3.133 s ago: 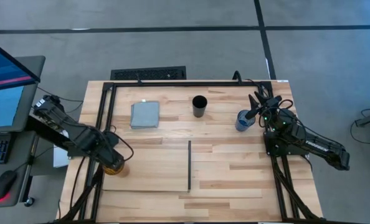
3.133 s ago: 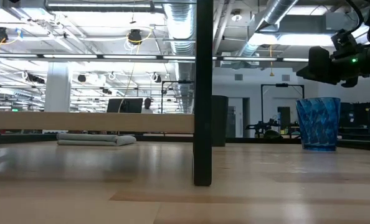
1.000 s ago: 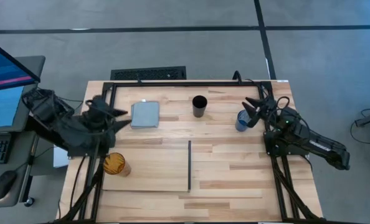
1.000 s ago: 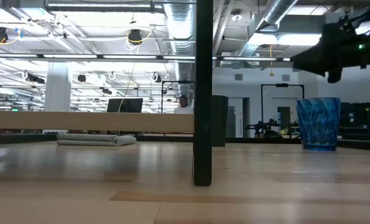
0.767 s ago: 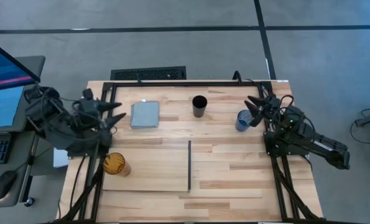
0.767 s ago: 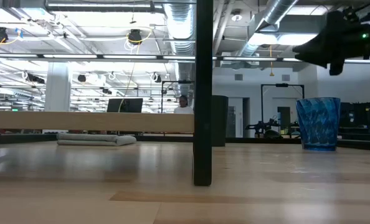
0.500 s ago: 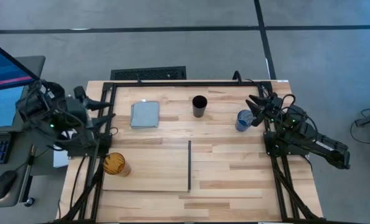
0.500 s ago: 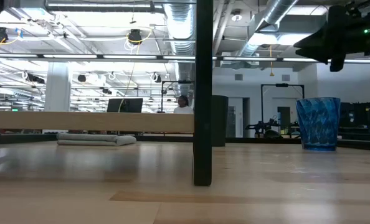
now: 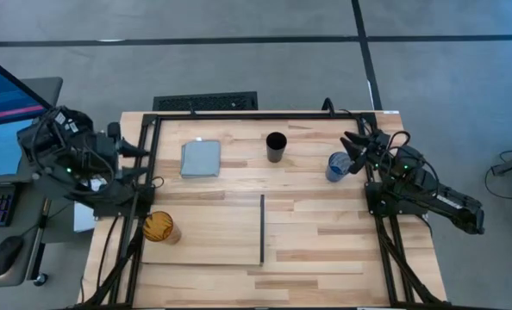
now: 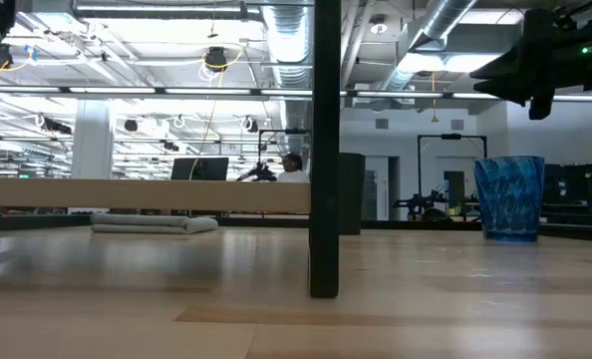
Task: Stack small to large cups/mugs on shelf
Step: Put the black cup on the shelf
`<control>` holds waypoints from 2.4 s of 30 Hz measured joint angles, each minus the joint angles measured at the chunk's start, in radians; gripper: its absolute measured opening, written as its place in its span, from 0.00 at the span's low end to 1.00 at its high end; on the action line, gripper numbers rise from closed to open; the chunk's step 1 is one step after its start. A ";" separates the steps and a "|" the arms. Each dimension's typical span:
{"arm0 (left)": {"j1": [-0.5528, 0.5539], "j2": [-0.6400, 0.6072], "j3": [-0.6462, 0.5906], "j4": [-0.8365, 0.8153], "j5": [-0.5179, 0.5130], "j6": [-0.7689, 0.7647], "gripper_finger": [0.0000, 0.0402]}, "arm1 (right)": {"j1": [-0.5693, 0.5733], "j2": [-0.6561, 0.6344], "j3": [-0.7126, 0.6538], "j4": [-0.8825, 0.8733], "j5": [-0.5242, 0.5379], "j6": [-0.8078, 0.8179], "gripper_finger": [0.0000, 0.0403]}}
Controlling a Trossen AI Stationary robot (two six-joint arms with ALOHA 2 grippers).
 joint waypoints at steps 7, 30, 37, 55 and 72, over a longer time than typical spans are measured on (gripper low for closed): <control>0.000 -0.004 0.000 0.211 0.217 0.355 0.43 | 0.002 0.000 0.000 0.001 0.013 0.012 0.45; 0.001 -0.583 -0.679 0.758 0.325 0.632 0.43 | 0.002 0.000 0.001 0.012 0.013 0.271 0.45; 0.003 -0.649 -0.825 0.766 0.044 0.623 0.43 | 0.002 0.000 0.001 0.018 0.013 0.299 0.45; 0.365 -0.626 -1.101 1.244 0.309 0.733 0.43 | 0.002 0.075 0.001 0.074 0.013 0.296 0.45; 1.036 -0.523 -1.108 1.319 0.779 0.817 0.43 | 0.003 0.261 0.001 0.279 -0.018 0.296 0.45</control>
